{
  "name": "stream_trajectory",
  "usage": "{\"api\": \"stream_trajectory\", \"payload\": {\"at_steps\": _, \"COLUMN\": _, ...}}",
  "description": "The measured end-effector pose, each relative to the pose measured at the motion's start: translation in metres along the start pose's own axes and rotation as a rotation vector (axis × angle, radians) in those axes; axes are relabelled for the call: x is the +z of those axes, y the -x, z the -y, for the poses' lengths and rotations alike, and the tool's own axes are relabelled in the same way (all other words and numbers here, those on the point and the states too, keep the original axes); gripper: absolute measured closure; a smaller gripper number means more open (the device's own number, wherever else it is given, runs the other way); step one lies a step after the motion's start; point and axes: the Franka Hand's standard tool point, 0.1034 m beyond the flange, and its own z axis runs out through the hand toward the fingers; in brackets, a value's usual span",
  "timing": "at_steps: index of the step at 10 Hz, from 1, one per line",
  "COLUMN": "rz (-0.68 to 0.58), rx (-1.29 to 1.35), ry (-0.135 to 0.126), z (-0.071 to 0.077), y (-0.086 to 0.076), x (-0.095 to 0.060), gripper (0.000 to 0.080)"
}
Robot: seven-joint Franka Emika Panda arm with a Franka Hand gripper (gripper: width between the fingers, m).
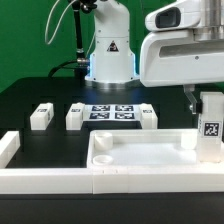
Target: Assemble desk
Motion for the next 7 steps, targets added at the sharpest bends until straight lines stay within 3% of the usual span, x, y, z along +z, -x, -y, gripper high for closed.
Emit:
{"api": "stream_trajectory", "payload": {"at_steps": 3, "rz": 0.006, "rx": 0.394, "ry": -0.006, "z": -0.0045, "y": -0.0012, "x": 0.0001, "gripper": 0.0503}}
{"api": "stream_trajectory", "payload": {"at_steps": 5, "rz": 0.033, "rx": 0.770, "ry": -0.034, "z": -0.0066, "y": -0.0011, "x": 0.0003, "gripper": 0.0505}}
{"api": "stream_trajectory", "payload": {"at_steps": 7, "rz": 0.048, "rx": 0.918, "ry": -0.042, "z": -0.0073, "y": -0.0007, "x": 0.0004, "gripper": 0.0505}}
